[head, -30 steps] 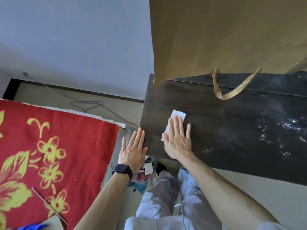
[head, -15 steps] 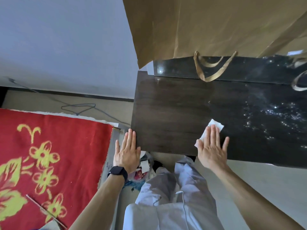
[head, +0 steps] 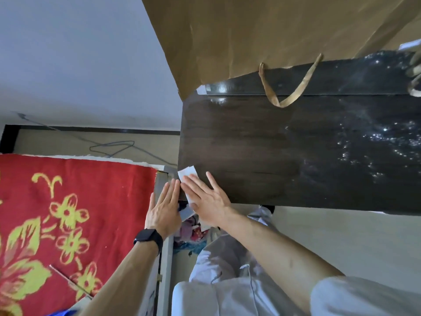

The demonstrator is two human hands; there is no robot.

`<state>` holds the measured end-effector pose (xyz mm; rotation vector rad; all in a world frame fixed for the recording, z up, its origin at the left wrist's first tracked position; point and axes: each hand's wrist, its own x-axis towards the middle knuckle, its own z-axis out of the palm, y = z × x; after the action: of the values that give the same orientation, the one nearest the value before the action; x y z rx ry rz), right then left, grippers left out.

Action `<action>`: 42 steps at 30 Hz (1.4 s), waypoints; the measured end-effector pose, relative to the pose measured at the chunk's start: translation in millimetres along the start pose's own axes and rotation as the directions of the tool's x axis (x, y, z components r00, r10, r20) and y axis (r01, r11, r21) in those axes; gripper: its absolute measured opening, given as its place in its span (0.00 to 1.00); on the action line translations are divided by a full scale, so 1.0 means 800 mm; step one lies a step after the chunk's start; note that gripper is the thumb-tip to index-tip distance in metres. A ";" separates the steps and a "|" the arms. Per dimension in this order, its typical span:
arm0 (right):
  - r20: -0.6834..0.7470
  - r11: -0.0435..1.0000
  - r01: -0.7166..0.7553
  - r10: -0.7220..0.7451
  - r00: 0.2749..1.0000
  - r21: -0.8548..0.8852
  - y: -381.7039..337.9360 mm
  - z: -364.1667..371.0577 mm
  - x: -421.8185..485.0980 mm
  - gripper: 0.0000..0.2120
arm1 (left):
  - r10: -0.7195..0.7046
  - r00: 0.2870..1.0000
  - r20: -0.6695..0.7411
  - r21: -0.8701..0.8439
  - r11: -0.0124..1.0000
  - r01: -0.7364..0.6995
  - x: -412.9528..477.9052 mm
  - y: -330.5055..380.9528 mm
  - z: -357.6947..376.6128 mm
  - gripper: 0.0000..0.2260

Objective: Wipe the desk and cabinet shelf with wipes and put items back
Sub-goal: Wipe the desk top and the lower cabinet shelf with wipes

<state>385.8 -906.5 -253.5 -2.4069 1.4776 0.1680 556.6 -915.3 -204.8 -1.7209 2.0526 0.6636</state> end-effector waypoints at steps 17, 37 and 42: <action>-0.032 0.977 -0.212 0.212 0.977 -0.008 0.079 -0.011 -0.082 0.32 | -0.198 0.958 -0.205 -0.404 0.909 0.101 -0.017 0.030 0.033 0.33; 0.123 0.957 -0.290 0.291 0.949 -0.024 0.135 -0.121 0.249 0.30 | 0.006 0.977 -0.214 -0.194 0.980 -0.049 0.028 0.010 0.028 0.37; 0.125 0.921 -0.387 0.378 0.917 0.053 0.158 -0.107 0.163 0.30 | -0.026 0.993 -0.116 -0.150 0.989 0.008 0.025 0.020 0.014 0.37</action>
<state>328.8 -1097.7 -231.9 -1.9885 1.8504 0.3215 537.5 -922.6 -223.1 -1.9006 2.1112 0.7441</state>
